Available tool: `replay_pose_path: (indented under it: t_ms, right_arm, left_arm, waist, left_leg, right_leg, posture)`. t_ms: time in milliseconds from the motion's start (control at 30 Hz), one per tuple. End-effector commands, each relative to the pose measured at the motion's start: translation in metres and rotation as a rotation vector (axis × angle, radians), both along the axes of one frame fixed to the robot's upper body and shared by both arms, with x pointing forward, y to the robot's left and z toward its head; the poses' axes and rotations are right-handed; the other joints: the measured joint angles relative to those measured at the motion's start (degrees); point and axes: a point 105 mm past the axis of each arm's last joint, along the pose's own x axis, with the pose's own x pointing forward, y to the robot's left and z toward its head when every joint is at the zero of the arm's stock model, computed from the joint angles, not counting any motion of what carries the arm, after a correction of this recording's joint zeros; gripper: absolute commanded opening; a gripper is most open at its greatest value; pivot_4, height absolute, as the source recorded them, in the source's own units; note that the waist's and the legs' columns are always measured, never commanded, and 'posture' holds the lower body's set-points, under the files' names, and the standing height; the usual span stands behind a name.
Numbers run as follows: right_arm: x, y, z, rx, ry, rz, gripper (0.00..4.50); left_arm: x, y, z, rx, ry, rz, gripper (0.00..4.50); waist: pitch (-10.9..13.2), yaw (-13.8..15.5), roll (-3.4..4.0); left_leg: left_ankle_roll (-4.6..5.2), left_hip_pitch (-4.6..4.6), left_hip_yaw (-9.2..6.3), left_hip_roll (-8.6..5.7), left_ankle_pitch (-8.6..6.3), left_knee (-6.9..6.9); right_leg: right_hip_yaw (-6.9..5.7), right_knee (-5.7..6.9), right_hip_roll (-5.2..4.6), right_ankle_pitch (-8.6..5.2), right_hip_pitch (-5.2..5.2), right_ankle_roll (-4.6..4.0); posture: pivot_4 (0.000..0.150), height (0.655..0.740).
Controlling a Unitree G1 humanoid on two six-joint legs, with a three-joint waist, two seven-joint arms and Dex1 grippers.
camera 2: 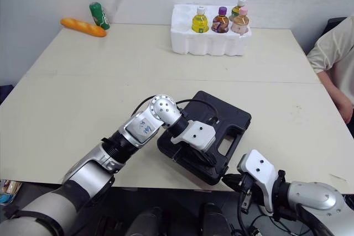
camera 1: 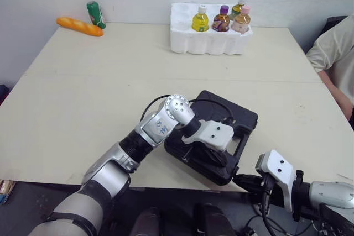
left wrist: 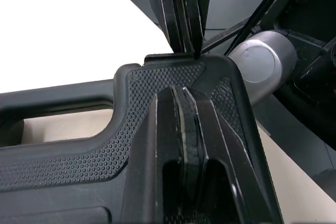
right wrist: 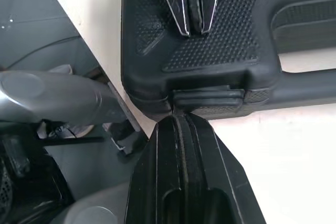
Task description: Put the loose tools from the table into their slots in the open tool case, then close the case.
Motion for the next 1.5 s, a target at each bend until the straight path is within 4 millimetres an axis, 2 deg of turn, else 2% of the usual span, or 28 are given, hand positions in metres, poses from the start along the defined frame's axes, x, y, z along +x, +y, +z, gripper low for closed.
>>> replay_pose_path:
  t_ms: [33, 233, 567, 900, 1000, 1133, 1200, 1267, 1367, 1433, 1467, 1500]
  right_arm:
    - [0.002, 0.015, 0.016, 0.035, -0.099, 0.067, 0.0]
    - [0.007, 0.015, 0.02, -0.005, -0.149, 0.08, 0.0]
    - [0.013, 0.008, 0.029, -0.081, -0.189, 0.115, 0.0]
    - [0.015, 0.012, 0.031, -0.073, -0.185, 0.128, 0.0]
    - [0.014, 0.005, 0.029, -0.106, -0.181, 0.111, 0.0]
    - [0.017, -0.016, 0.033, -0.128, -0.218, 0.023, 0.0]
    - [0.012, -0.025, 0.049, -0.055, -0.214, 0.001, 0.65]
    - [0.006, -0.03, 0.061, -0.017, -0.217, 0.006, 1.49]
    - [0.006, -0.051, 0.086, 0.025, -0.262, -0.035, 2.97]
    - [0.008, -0.066, 0.101, 0.038, -0.291, -0.069, 4.09]
    - [0.009, -0.073, 0.106, 0.032, -0.302, -0.086, 4.49]
    - [0.01, -0.081, 0.111, 0.022, -0.314, -0.105, 4.5]
  left_arm:
    - [0.01, 0.013, -0.042, 0.176, 0.004, 0.086, 0.05]
    - [0.013, 0.02, -0.05, 0.2, -0.018, 0.087, 0.05]
    - [0.016, 0.015, -0.046, 0.178, -0.029, 0.091, 0.05]
    - [0.018, 0.013, -0.043, 0.15, -0.02, 0.095, 0.05]
    - [0.016, 0.015, -0.034, 0.095, 0.037, 0.101, 0.05]
    - [0.019, 0.016, 0.005, -0.127, 0.212, 0.19, 0.05]
    - [0.022, 0.042, 0.037, -0.239, 0.346, 0.244, 0.65]
    - [0.023, 0.061, 0.054, -0.308, 0.407, 0.283, 1.46]
    - [0.035, 0.114, 0.078, -0.403, 0.449, 0.473, 2.85]
    - [0.037, 0.154, 0.085, -0.421, 0.429, 0.605, 3.87]
    - [0.036, 0.175, 0.086, -0.417, 0.408, 0.674, 4.33]
    - [0.034, 0.2, 0.088, -0.409, 0.39, 0.754, 4.48]
  waist:
    - [-0.1, -0.1, -0.06]
    - [-0.3, -0.3, -0.29]
    - [-0.3, -0.3, -0.32]
    - [-0.4, -0.3, -0.32]
    - [-0.4, -0.3, -0.32]
    - [-0.2, -0.2, -0.14]
    - [0.1, -0.2, 0.03]
    - [0.4, -0.3, 0.28]
    - [0.5, -0.3, 0.34]
    - [0.5, -0.5, 0.36]
    - [0.6, -0.6, 0.37]
    - [0.6, -0.8, 0.37]
  left_leg:
    - [0.0, 0.02, 0.0, 0.0, 0.0, 0.0]
    - [0.01, 0.03, -0.02, 0.02, 0.02, 0.0]
    - [0.01, 0.02, -0.05, 0.02, 0.02, 0.0]
    - [0.01, -0.01, -0.06, 0.02, 0.02, -0.01]
    - [0.01, 0.0, -0.07, 0.02, 0.02, -0.02]
    - [0.01, -0.12, -0.06, 0.02, 0.02, -0.07]
    - [-0.02, -0.24, -0.09, 0.02, 0.04, -0.07]
    - [-0.09, -0.3, -0.1, 0.02, 0.08, -0.07]
    - [-0.32, -0.32, -0.22, 0.03, 0.21, -0.12]
    - [-0.46, -0.29, -0.24, 0.03, 0.28, -0.14]
    - [-0.45, -0.28, -0.24, 0.03, 0.28, -0.15]
    - [-0.46, -0.25, -0.24, 0.02, 0.27, -0.18]
  right_leg:
    - [0.0, 0.01, -0.01, 0.01, 0.0, -0.02]
    - [0.0, 0.0, -0.02, 0.05, 0.02, -0.1]
    - [0.0, -0.03, -0.05, 0.05, 0.01, -0.11]
    - [0.0, -0.08, -0.06, 0.03, 0.01, -0.16]
    - [0.0, -0.09, -0.06, 0.0, 0.01, -0.2]
    - [-0.01, -0.12, -0.07, 0.04, -0.1, -0.13]
    - [-0.08, -0.08, -0.06, 0.05, -0.22, -0.11]
    - [-0.1, -0.02, -0.05, 0.06, -0.29, -0.09]
    - [-0.26, 0.01, -0.04, 0.04, -0.3, -0.13]
    - [-0.28, -0.03, -0.04, 0.04, -0.23, -0.14]
    - [-0.28, -0.06, -0.05, 0.04, -0.22, -0.14]
    - [-0.28, -0.08, -0.05, 0.03, -0.19, -0.15]
  posture:
    - [0.15, 0.7367]
    - [0.15, 0.7367]
    - [0.15, 0.7367]
    - [0.15, 0.7367]
    - [0.15, 0.7367]
    - [0.15, 0.7367]
    - [0.15, 0.7367]
    - [0.15, 0.7367]
    - [0.15, 0.7367]
    - [0.15, 0.7367]
    - [0.15, 0.7367]
    - [0.15, 0.7367]
